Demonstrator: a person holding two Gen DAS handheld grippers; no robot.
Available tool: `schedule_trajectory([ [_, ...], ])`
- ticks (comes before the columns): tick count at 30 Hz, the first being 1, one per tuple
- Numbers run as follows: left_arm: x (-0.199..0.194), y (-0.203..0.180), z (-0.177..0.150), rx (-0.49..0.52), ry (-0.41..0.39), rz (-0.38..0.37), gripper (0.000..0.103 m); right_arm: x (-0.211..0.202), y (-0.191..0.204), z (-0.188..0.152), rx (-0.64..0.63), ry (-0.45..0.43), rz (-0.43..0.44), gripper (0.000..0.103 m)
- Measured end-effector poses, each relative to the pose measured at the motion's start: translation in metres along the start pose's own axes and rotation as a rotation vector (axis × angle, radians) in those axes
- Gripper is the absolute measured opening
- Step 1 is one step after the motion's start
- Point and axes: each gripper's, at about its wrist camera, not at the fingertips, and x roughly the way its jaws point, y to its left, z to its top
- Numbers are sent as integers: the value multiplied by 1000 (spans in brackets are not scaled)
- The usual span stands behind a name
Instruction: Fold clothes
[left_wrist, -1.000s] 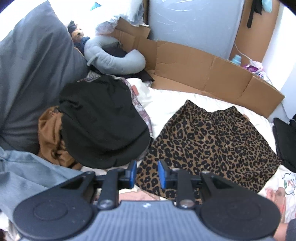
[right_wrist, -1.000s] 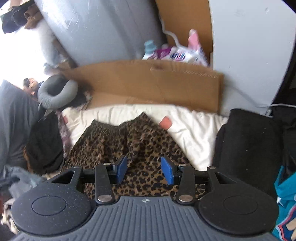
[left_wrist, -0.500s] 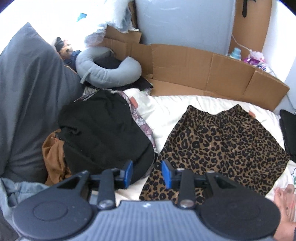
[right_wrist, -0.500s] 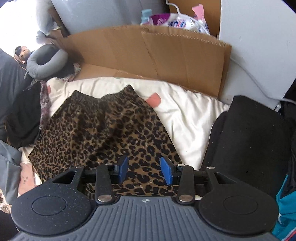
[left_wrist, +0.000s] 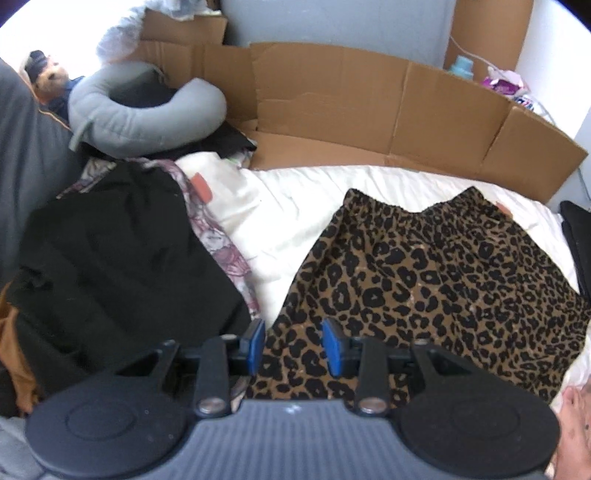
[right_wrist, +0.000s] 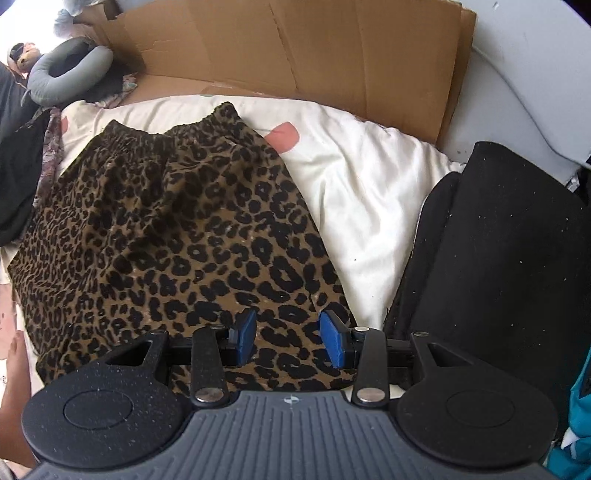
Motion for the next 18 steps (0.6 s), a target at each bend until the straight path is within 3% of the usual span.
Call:
schedule_trajectory([
  [18,100,-15,-1,88,50,-1,37,59,-12,-25,-43,-70,-41,46],
])
